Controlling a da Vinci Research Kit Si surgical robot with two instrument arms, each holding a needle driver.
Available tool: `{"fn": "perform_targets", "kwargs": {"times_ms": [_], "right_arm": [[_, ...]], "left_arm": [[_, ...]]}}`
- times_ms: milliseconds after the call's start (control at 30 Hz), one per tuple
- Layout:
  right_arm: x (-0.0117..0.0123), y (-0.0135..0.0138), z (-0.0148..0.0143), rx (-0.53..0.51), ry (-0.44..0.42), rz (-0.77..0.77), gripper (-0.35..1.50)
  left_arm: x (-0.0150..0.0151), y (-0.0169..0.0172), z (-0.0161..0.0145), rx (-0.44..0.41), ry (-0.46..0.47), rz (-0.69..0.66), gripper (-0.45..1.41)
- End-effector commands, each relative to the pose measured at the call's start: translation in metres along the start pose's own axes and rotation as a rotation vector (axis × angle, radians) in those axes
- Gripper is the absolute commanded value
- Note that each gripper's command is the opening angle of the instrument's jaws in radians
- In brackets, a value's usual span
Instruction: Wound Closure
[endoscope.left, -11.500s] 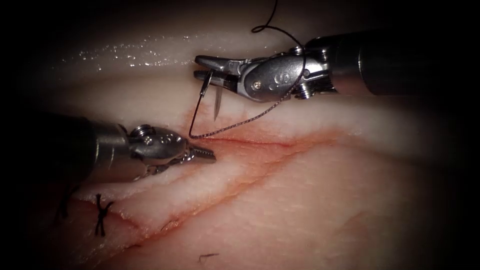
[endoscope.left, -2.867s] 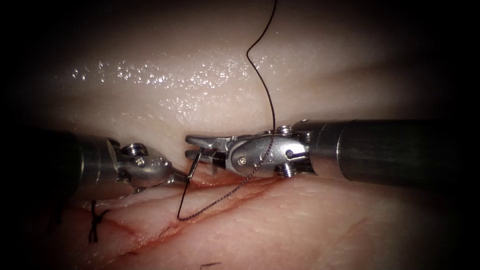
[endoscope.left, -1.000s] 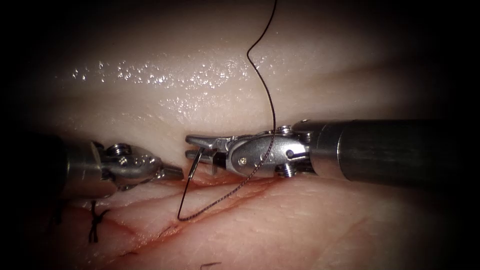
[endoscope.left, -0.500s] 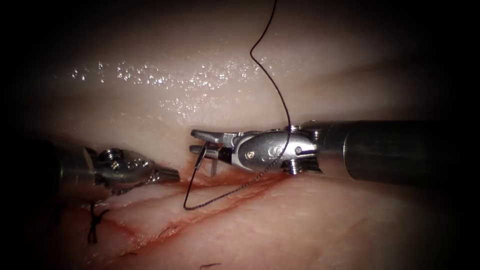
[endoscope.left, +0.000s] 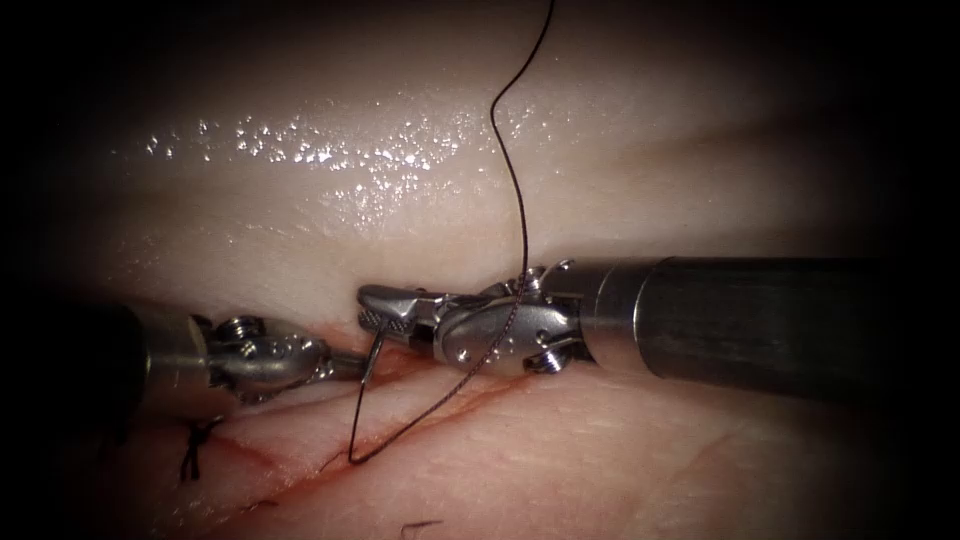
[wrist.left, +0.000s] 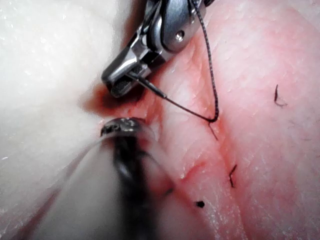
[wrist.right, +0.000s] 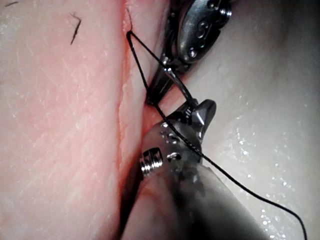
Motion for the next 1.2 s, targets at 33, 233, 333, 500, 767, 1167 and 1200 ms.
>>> {"fn": "perform_targets", "kwargs": {"times_ms": [33,233,333,500,767,1167,1200], "right_arm": [[-0.0015,0.0005,0.0009,-0.017,0.001,0.003,-0.35],[-0.0039,-0.0007,0.0005,-0.034,0.014,0.005,-0.35],[-0.005,-0.0025,0.0002,-0.036,0.023,0.063,-0.35],[-0.0068,-0.0054,-0.0006,-0.069,0.059,0.186,-0.35],[-0.0067,-0.0092,0.0,-0.082,0.067,0.273,-0.35],[-0.0029,-0.0112,0.0038,0.042,0.108,0.292,-0.35],[-0.0025,-0.0112,0.0041,0.054,0.11,0.286,-0.35]], "left_arm": [[0.0,0.0,0.0009,-0.002,0.0,0.001,-0.45],[-0.0001,-0.0001,0.0011,0.0,0.003,0.008,-0.45],[-0.0003,-0.0001,0.0012,-0.002,0.004,0.01,-0.45],[-0.0007,-0.0001,0.0011,-0.003,0.004,0.009,-0.45],[-0.0012,-0.0005,0.0007,-0.01,0.003,0.011,-0.45],[-0.0021,-0.0009,0.0011,0.001,0.004,0.02,-0.45],[-0.0021,-0.0009,0.0011,0.001,0.004,0.014,-0.45]]}}
